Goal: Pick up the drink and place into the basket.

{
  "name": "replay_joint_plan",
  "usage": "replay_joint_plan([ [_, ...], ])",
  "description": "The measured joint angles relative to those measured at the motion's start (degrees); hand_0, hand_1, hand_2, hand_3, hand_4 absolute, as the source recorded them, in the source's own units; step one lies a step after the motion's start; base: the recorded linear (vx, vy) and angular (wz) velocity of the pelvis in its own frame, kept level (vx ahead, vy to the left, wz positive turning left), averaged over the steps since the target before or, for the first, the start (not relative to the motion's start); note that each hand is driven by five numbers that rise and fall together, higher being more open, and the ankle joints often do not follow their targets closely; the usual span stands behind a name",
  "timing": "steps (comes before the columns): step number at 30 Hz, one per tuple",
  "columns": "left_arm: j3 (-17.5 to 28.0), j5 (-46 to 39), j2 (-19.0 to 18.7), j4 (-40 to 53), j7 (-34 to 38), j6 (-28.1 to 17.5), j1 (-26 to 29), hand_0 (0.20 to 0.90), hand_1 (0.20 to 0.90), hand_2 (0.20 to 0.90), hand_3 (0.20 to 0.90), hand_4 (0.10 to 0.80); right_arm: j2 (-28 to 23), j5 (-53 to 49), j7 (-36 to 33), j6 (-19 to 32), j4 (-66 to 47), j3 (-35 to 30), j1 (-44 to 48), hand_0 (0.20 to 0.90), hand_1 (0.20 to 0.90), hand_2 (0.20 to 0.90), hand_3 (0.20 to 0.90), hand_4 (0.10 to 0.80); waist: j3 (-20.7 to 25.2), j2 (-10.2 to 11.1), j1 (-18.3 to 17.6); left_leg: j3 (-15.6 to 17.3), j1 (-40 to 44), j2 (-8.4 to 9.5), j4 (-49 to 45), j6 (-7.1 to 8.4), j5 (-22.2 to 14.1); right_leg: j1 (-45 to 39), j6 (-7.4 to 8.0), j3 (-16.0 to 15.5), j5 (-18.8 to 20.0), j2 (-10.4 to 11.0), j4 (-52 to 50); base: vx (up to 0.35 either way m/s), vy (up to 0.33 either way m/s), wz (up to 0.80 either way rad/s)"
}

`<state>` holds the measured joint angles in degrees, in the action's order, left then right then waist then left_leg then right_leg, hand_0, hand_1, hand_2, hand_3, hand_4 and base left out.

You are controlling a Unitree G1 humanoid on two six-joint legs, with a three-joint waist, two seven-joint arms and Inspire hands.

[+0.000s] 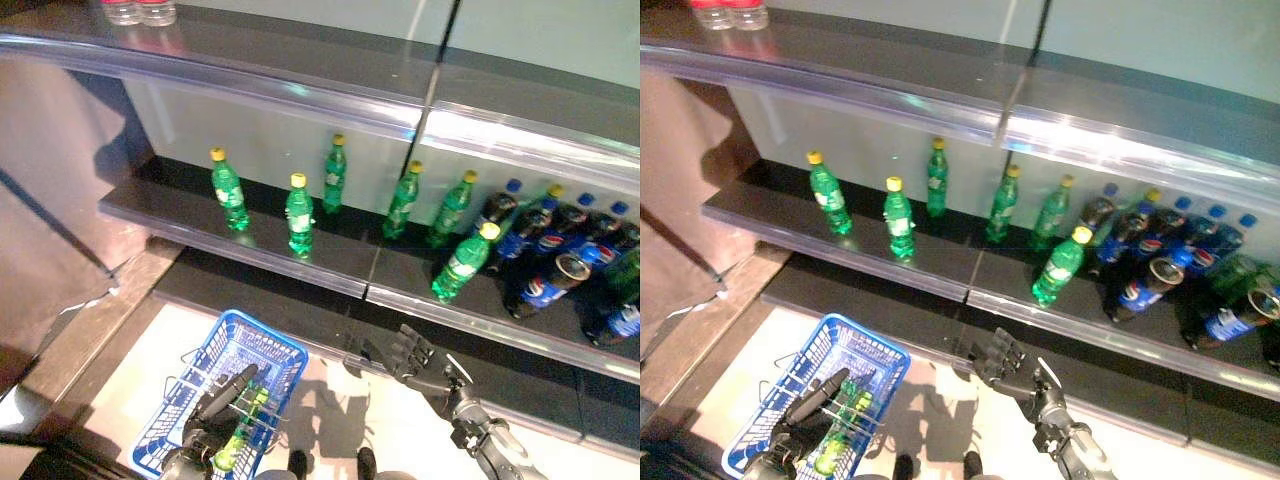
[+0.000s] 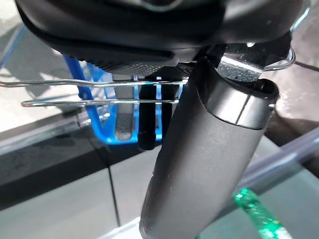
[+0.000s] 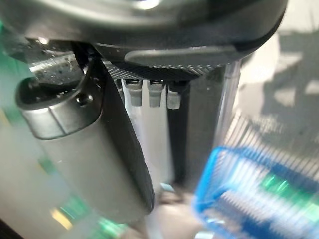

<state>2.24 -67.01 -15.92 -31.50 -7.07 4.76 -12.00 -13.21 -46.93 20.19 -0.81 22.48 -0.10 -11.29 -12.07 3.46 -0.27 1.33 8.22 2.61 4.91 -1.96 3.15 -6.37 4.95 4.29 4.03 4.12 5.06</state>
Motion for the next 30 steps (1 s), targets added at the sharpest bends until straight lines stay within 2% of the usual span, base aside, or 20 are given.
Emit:
replay_joint_plan([
  [5,0.9,-0.1,1.6,-2.1,-1.4,0.0,0.8,0.300,0.300,0.300,0.200,0.100,1.3,-9.6,0.0,0.2,11.8,-4.7,1.1,0.900,0.900,0.900,0.900,0.800,0.6,-0.8,-0.7,2.5,0.7,-0.57,0.1,0.07,-0.5,0.4,-0.39,1.1,0.4,-0.4,0.0,-0.022,-0.002,-0.29],
  [8,0.9,-0.7,2.2,-2.7,-1.7,0.0,1.5,0.300,0.300,0.300,0.200,0.100,0.7,-9.1,-2.6,2.8,19.1,-5.9,2.0,0.900,0.900,0.900,0.900,0.800,0.7,-1.3,-2.0,3.0,0.8,-0.87,0.1,0.26,-0.7,0.6,-0.57,1.5,0.5,-0.8,-0.2,-0.012,0.005,-0.10],
  [15,1.8,-2.1,4.3,-8.1,-2.6,-0.7,3.3,0.300,0.300,0.300,0.200,0.100,-0.6,-1.2,-12.8,8.8,31.6,-6.5,5.9,0.900,0.900,0.900,0.900,0.800,1.3,-2.6,-1.5,4.6,1.8,-1.70,0.0,0.75,-1.5,0.5,-1.18,2.5,0.7,-1.6,-0.2,0.004,0.033,-0.15],
  [21,3.1,-2.1,4.6,-12.4,-2.6,-1.4,3.2,0.300,0.300,0.300,0.200,0.100,-0.6,-0.3,-18.3,12.0,34.9,-9.8,6.3,0.900,0.900,0.900,0.900,0.800,1.7,-3.3,-1.5,4.7,2.7,-1.95,0.0,0.93,-2.1,0.0,-1.95,2.7,0.6,-2.1,-0.2,0.021,0.101,-0.04],
  [25,3.1,-2.1,4.8,-12.7,-2.3,-1.9,3.2,0.300,0.300,0.300,0.200,0.100,-0.6,-0.2,-20.1,13.7,34.8,-10.9,6.3,0.900,0.900,0.900,0.900,0.800,1.8,-3.3,-1.6,4.8,2.8,-1.60,0.0,0.81,-2.2,0.2,-1.90,2.8,0.7,-2.2,-0.3,0.021,0.058,-0.03],
  [27,3.6,-2.1,4.8,-12.8,-2.2,-2.8,2.8,0.300,0.300,0.300,0.200,0.100,-0.6,0.6,-20.6,13.7,33.4,-10.9,6.4,0.900,0.900,0.900,0.900,0.800,1.8,-3.3,-0.9,6.4,2.8,-1.91,0.0,1.06,-2.4,1.9,-1.67,1.9,0.3,-2.5,-1.9,-0.017,-0.009,-0.37],
  [30,4.3,-2.1,4.8,-13.4,-1.9,-3.4,2.3,0.300,0.300,0.300,0.200,0.100,-0.6,1.3,-20.5,13.8,31.1,-11.0,6.4,0.900,0.900,0.900,0.900,0.800,2.0,-3.2,0.2,9.3,2.9,-1.87,-0.1,1.04,-2.7,3.1,-1.73,0.8,0.6,-1.8,-1.6,-0.057,-0.090,-0.56],
])
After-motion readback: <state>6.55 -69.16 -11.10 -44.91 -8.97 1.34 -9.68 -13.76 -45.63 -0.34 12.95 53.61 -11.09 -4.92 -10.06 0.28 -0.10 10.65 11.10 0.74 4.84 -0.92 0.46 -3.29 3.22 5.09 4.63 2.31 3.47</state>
